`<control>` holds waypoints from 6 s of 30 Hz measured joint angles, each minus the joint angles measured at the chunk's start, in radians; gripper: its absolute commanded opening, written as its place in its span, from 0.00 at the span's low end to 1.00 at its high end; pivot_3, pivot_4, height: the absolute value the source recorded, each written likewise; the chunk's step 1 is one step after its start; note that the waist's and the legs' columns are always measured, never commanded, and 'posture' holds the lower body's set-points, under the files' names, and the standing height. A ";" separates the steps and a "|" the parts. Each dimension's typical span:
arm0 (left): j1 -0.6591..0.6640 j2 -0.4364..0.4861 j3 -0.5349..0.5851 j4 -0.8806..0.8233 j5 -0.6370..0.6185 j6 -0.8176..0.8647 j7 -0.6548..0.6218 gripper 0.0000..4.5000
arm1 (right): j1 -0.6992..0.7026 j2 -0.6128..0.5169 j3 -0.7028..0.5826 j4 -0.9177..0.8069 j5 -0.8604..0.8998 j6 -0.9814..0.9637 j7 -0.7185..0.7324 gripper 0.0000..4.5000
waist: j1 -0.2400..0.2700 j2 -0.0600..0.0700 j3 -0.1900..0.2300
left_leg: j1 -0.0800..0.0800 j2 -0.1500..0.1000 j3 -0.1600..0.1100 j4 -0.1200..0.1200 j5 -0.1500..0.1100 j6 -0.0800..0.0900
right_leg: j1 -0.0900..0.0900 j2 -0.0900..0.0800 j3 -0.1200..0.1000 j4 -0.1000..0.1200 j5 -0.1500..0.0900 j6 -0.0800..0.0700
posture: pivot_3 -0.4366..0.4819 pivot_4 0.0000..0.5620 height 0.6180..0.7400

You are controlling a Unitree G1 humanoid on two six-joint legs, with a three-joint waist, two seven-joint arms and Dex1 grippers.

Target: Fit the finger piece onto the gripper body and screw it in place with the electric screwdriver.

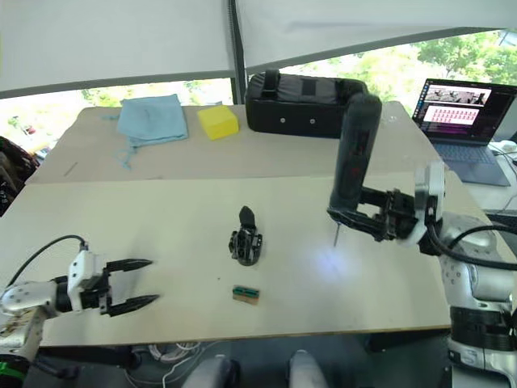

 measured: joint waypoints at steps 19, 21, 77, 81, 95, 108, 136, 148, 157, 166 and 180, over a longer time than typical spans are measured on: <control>-0.076 -0.131 -0.307 -0.329 0.096 0.137 0.108 0.99 | -0.052 0.230 0.328 -0.302 0.056 0.043 -0.073 0.42 | 0.004 -0.002 0.003 | 0.000 0.002 0.003 0.002 0.000 0.000 | 0.001 0.004 0.000 0.001 0.001 -0.001 | 0.48 0.27 1.00; -0.095 -0.151 -0.337 -0.305 0.119 0.136 0.123 0.99 | -0.066 0.246 0.357 -0.300 0.037 0.042 -0.077 0.42 | 0.004 -0.002 0.003 | 0.000 0.002 0.003 0.002 0.000 0.000 | 0.001 0.004 0.000 0.002 0.001 -0.001 | 0.48 0.27 1.00; -0.210 -0.270 -0.486 -0.259 0.223 0.167 0.193 0.99 | -0.079 0.339 0.488 -0.150 -0.109 -0.047 -0.045 0.42 | 0.004 -0.003 0.003 | 0.000 -0.003 -0.001 0.008 0.000 0.000 | 0.002 0.003 0.000 0.007 0.001 0.001 | 0.48 0.27 1.00; -0.208 -0.271 -0.486 -0.257 0.224 0.159 0.196 0.99 | -0.079 0.341 0.491 -0.150 -0.109 -0.047 -0.047 0.42 | 0.004 -0.003 0.003 | 0.000 -0.003 -0.001 0.009 0.000 0.000 | 0.002 0.003 0.000 0.007 0.001 0.001 | 0.48 0.27 1.00; -0.201 -0.273 -0.486 -0.251 0.224 0.131 0.202 0.99 | -0.079 0.342 0.504 -0.149 -0.128 -0.047 -0.045 0.42 | 0.004 -0.003 0.003 | 0.001 -0.003 -0.002 0.009 0.000 0.000 | 0.003 0.003 0.000 0.007 0.001 0.001 | 0.48 0.27 1.00; -0.201 -0.276 -0.486 -0.236 0.224 0.114 0.201 0.99 | -0.080 0.348 0.511 -0.148 -0.130 -0.046 -0.048 0.42 | 0.004 -0.003 0.002 | 0.002 -0.003 -0.003 0.009 0.000 0.000 | 0.004 0.003 0.000 0.007 0.001 0.001 | 0.48 0.27 1.00; -0.201 -0.279 -0.486 -0.231 0.224 0.110 0.204 0.99 | -0.098 0.336 0.514 -0.121 -0.129 -0.043 -0.052 0.42 | 0.004 -0.002 0.002 | 0.003 -0.003 -0.003 0.009 0.000 0.000 | 0.005 0.003 0.000 0.008 0.001 0.001 | 0.48 0.27 1.00; -0.203 -0.282 -0.486 -0.226 0.224 0.110 0.204 0.99 | -0.100 0.326 0.514 -0.120 -0.127 -0.038 -0.047 0.42 | 0.005 -0.002 0.000 | 0.003 -0.003 -0.003 0.009 0.000 0.000 | 0.005 0.003 0.000 0.008 0.001 0.001 | 0.48 0.27 1.00; -0.206 -0.288 -0.486 -0.214 0.224 0.111 0.204 0.99 | -0.099 0.319 0.529 -0.128 -0.134 -0.017 -0.062 0.42 | 0.006 -0.002 -0.004 | 0.005 -0.004 -0.002 0.009 0.000 0.000 | 0.007 0.003 0.000 0.008 0.001 0.001 | 0.48 0.27 1.00; -0.207 -0.288 -0.485 -0.212 0.223 0.108 0.203 0.99 | -0.102 0.320 0.526 -0.123 -0.132 -0.026 -0.061 0.42 | 0.005 -0.002 -0.005 | 0.005 -0.004 -0.002 0.009 0.000 0.000 | 0.007 0.003 0.000 0.008 0.001 0.001 | 0.48 0.27 1.00; -0.192 -0.287 -0.465 -0.208 0.188 0.091 0.185 0.99 | -0.116 0.320 0.483 -0.122 -0.081 -0.018 -0.018 0.42 | 0.003 -0.002 -0.005 | 0.003 -0.003 -0.003 0.009 0.000 0.000 | 0.005 0.004 0.000 0.008 0.001 0.001 | 0.48 0.27 1.00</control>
